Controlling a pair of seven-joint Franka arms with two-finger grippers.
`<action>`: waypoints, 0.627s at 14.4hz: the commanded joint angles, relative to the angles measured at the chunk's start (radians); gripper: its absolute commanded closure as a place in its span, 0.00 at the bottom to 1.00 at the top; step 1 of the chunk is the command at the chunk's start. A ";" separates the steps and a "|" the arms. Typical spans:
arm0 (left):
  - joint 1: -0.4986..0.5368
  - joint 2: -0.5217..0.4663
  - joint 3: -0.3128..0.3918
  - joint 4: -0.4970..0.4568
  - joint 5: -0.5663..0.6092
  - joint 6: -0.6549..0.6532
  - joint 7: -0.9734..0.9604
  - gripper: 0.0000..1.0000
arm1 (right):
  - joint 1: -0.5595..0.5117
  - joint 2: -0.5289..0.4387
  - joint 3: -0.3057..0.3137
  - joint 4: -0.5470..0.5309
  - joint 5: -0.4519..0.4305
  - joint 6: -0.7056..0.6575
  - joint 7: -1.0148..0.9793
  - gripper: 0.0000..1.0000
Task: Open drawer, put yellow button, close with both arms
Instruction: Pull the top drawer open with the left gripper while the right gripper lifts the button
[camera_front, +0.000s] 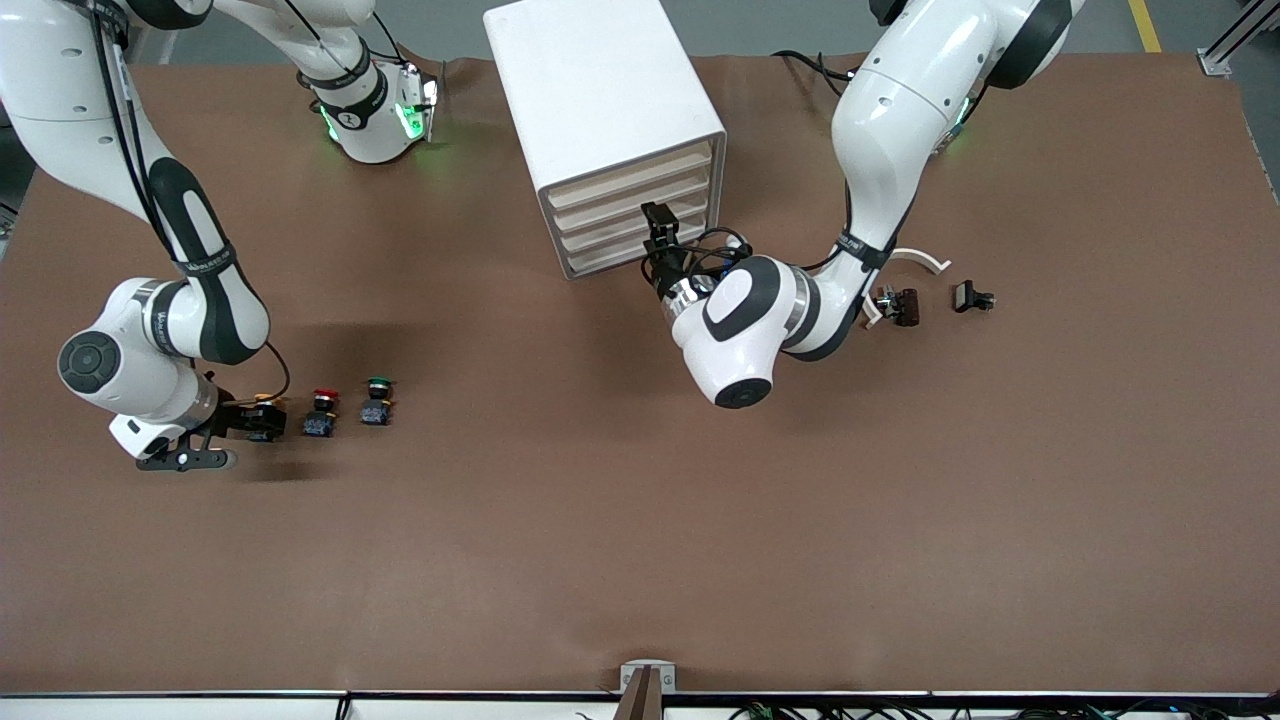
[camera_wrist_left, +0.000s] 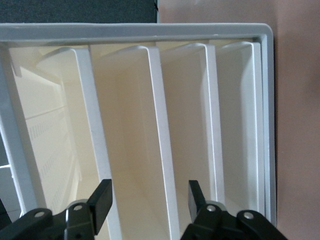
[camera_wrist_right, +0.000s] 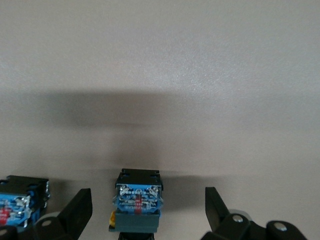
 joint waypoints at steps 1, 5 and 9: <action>-0.003 -0.010 -0.020 0.004 -0.022 -0.013 -0.023 0.36 | -0.011 0.020 0.009 0.022 -0.011 0.001 -0.005 0.20; -0.021 -0.010 -0.032 0.004 -0.022 -0.039 -0.062 0.37 | -0.010 0.022 0.009 0.022 -0.008 -0.002 -0.001 0.62; -0.026 -0.011 -0.039 0.006 -0.022 -0.067 -0.110 0.43 | -0.008 0.020 0.009 0.036 -0.008 -0.013 -0.002 0.72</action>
